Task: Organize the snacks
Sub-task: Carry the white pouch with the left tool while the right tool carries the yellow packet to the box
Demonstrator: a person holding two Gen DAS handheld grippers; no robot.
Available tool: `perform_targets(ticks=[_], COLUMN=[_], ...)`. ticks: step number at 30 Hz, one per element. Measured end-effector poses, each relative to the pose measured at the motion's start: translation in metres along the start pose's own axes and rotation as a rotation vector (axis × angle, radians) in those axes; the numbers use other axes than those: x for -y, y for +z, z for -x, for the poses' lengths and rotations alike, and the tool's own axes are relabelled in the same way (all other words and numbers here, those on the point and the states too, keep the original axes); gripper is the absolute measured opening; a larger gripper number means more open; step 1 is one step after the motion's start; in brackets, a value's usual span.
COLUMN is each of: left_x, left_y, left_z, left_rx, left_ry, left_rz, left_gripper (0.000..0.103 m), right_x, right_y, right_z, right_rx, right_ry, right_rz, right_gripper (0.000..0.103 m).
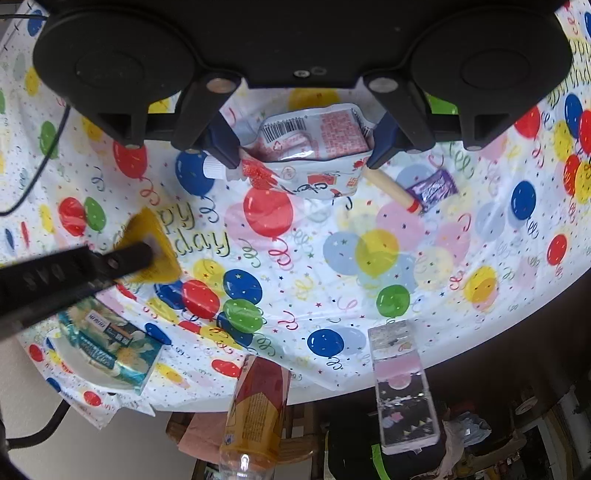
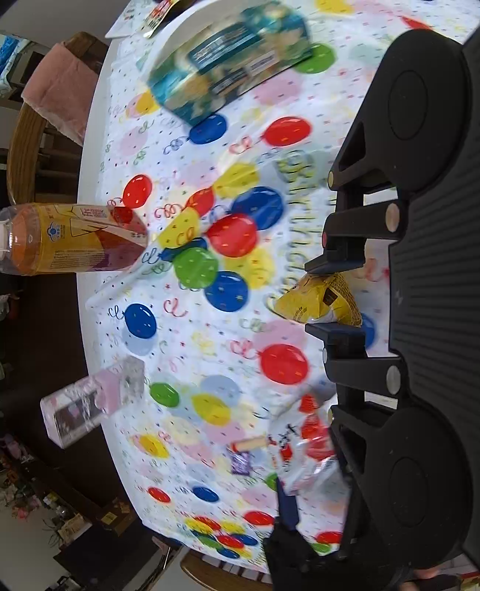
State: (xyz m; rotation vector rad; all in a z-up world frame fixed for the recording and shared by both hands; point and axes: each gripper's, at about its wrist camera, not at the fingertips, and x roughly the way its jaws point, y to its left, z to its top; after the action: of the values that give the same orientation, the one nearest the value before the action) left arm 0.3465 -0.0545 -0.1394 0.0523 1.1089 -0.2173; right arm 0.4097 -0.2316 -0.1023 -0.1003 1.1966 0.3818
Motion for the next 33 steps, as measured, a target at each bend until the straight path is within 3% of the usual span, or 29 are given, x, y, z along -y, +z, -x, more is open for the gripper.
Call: perform_targets(ticks=[20, 33], left_x=[0.009, 0.016], left_y=[-0.058, -0.123], left_z=[0.111, 0.171], left_rx=[0.092, 0.109], left_ry=[-0.031, -0.086], left_rz=[-0.073, -0.133], left_gripper=[0.073, 0.073], right_x=[-0.045, -0.103], right_y=[-0.101, -0.170], right_z=[0.107, 0.122], right_rx=[0.065, -0.004], right_ry=[0.013, 0.041], right_rz=[0.042, 0.128], right_gripper=[0.026, 0.026])
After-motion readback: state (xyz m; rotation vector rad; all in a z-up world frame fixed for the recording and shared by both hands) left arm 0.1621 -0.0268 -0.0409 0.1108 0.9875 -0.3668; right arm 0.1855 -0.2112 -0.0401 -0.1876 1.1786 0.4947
